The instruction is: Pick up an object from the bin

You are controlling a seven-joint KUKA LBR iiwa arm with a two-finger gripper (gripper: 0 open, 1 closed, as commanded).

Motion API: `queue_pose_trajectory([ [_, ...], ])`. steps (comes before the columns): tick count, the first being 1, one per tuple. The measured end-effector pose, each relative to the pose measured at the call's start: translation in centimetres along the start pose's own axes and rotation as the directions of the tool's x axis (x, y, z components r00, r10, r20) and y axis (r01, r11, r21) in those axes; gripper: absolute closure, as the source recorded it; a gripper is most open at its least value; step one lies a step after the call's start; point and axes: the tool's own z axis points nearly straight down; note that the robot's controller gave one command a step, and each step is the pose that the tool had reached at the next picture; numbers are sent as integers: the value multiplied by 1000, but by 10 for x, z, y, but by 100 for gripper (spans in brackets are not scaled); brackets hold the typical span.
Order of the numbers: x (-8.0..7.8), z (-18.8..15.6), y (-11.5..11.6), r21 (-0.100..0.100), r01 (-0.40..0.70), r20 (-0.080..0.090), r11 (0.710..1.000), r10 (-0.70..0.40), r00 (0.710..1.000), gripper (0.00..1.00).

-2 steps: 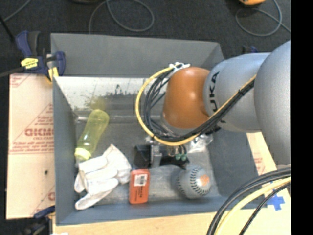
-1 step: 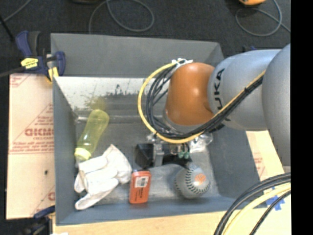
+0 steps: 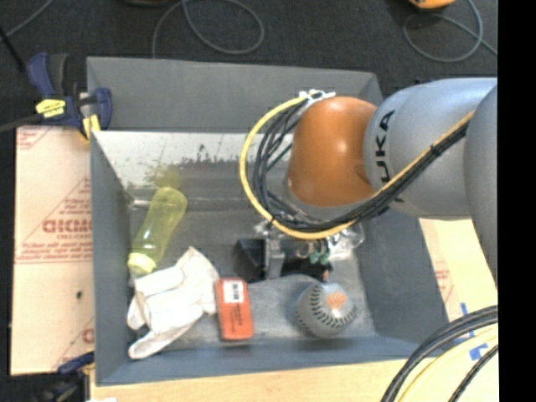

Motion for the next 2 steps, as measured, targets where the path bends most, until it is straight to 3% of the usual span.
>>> queue_pose_trajectory([
  [2,-2,-31,0,-1,1,5,1000,-1,1000,100],
])
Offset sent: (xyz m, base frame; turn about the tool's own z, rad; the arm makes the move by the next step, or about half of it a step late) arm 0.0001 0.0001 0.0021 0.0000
